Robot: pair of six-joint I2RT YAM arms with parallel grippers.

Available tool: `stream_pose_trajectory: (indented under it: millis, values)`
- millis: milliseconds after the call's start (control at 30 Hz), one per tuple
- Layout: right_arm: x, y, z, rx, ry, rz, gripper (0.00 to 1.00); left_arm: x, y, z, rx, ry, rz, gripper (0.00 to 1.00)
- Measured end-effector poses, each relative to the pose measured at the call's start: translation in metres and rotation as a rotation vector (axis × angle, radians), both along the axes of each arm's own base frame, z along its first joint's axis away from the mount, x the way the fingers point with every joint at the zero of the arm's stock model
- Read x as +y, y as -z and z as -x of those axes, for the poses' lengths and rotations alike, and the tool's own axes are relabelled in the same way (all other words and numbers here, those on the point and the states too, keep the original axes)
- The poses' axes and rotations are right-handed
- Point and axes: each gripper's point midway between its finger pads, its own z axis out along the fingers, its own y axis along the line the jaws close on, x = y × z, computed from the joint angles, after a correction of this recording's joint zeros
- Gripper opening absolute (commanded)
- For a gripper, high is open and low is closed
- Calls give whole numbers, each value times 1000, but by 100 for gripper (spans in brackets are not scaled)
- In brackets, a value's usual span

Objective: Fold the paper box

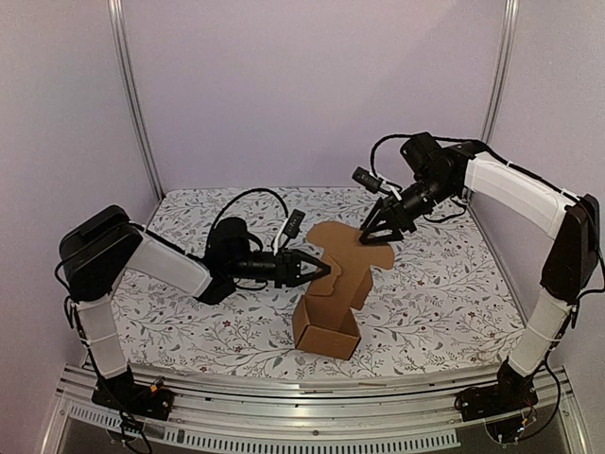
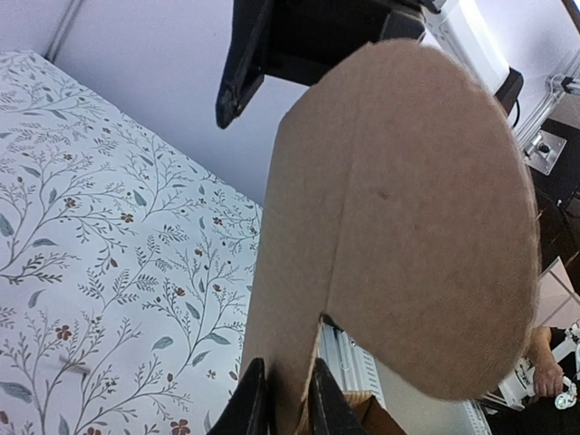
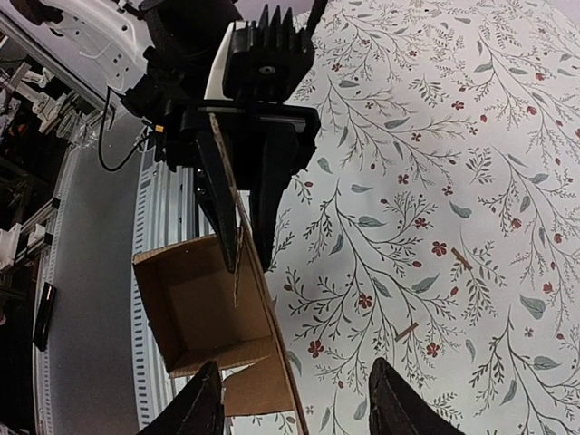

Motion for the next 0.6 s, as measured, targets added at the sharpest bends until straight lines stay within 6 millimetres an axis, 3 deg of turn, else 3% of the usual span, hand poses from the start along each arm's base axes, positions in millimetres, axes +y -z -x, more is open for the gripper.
stream_pose_trajectory:
  millis: [233, 367, 567, 600]
  values:
    - [-3, 9, 14, 32, -46, 23, 9, -3, 7, -3, 17, -2, -12, 20]
    - [-4, 15, 20, 42, -59, 42, 0, -3, 7, -6, 15, -13, -13, 25]
    - [-4, 21, 20, 40, -48, 81, 0, -1, 7, -11, -2, -63, -40, 54]
    - [-5, 24, 18, 34, -40, 96, 0, 2, 5, -12, -13, -80, -51, 69]
